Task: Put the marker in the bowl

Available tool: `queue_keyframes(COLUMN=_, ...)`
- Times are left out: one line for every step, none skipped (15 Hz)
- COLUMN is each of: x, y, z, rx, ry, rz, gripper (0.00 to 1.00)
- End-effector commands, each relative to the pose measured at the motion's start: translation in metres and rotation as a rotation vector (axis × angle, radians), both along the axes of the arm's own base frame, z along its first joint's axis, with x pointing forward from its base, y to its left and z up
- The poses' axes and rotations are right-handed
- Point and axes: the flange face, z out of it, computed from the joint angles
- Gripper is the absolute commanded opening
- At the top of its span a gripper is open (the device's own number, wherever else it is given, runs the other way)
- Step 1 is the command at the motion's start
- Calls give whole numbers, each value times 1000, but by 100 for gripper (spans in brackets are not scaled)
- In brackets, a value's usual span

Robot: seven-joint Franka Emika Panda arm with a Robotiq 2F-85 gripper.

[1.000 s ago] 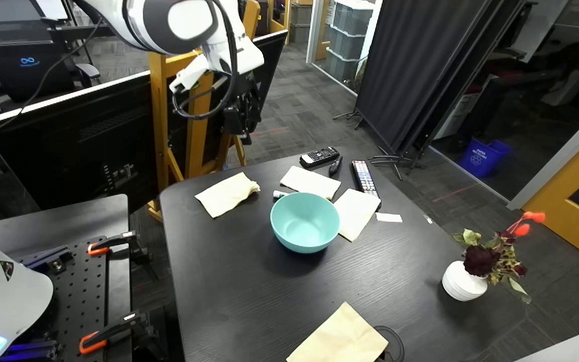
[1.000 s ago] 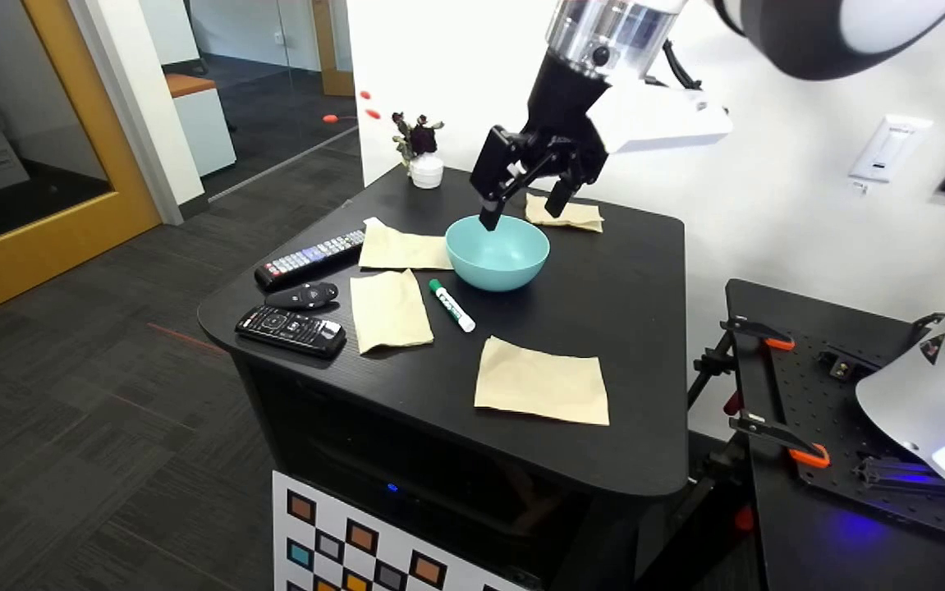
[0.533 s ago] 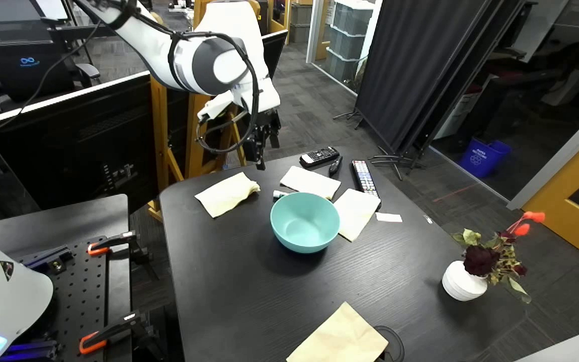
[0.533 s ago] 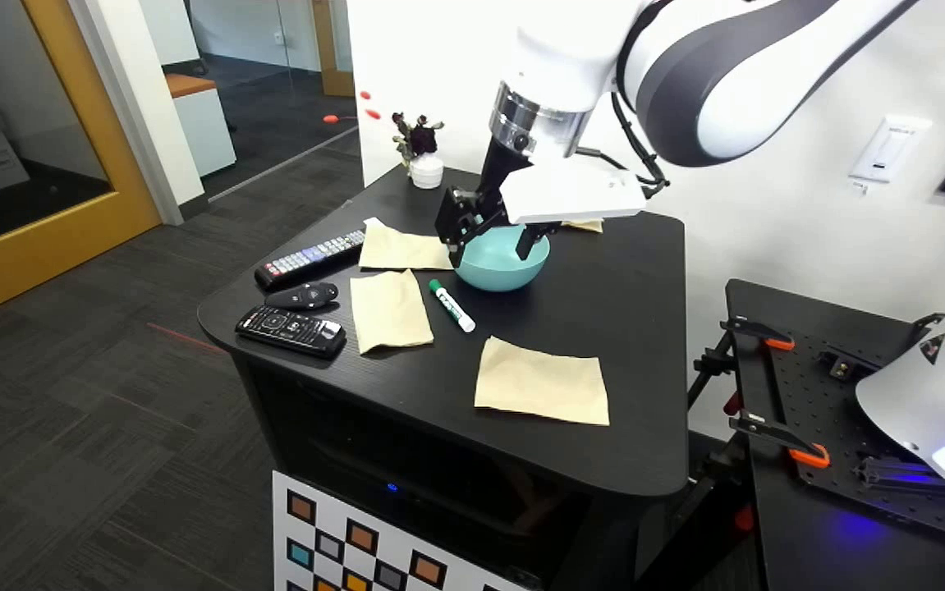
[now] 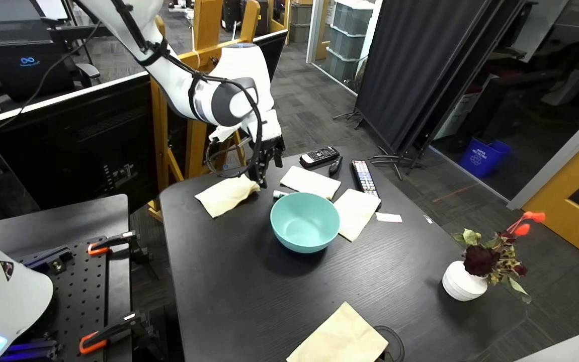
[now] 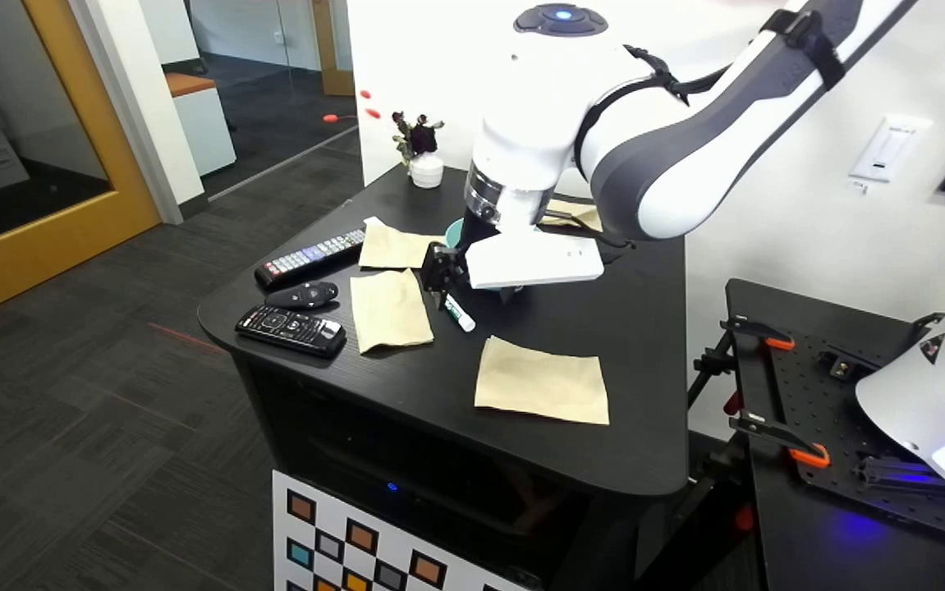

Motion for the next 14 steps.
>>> queue_keyframes(x=12, y=-4, z=-13, rx=-10, ry=-36, rz=-50, gripper=100)
queue_keyframes(x=14, y=-6, z=-16, rx=-14, ry=-41, rz=-62, gripper=100)
queue_keyframes(x=16, y=-9, z=-19, rx=-16, ry=-43, rz=-67, gripper=100)
queue_keyframes(x=19, y=-12, z=-22, rx=-19, ry=-46, rz=-79, gripper=100)
queue_keyframes(x=21, y=-14, z=-23, rx=-23, ry=-48, rz=-83, gripper=100)
queue_keyframes(x=24, y=-17, z=-25, rx=-26, ry=-47, rz=-88, gripper=100)
queue_keyframes(x=27, y=-20, z=-26, rx=-29, ry=-46, rz=-92, gripper=100)
queue_keyframes(x=30, y=-23, z=-27, rx=-30, ry=-48, rz=-97, gripper=100)
queue_keyframes(x=33, y=-25, z=-28, rx=-30, ry=-48, rz=-101, gripper=100)
queue_keyframes(x=36, y=-27, z=-29, rx=-32, ry=-49, rz=-106, gripper=100)
queue_keyframes(x=38, y=-28, z=-29, rx=-32, ry=-50, rz=-111, gripper=100)
queue_keyframes(x=40, y=-30, z=-31, rx=-32, ry=-50, rz=-116, gripper=100)
queue_keyframes(x=42, y=-31, z=-32, rx=-35, ry=-49, rz=-120, gripper=100)
queue_keyframes(x=44, y=-33, z=-34, rx=-36, ry=-47, rz=-124, gripper=100)
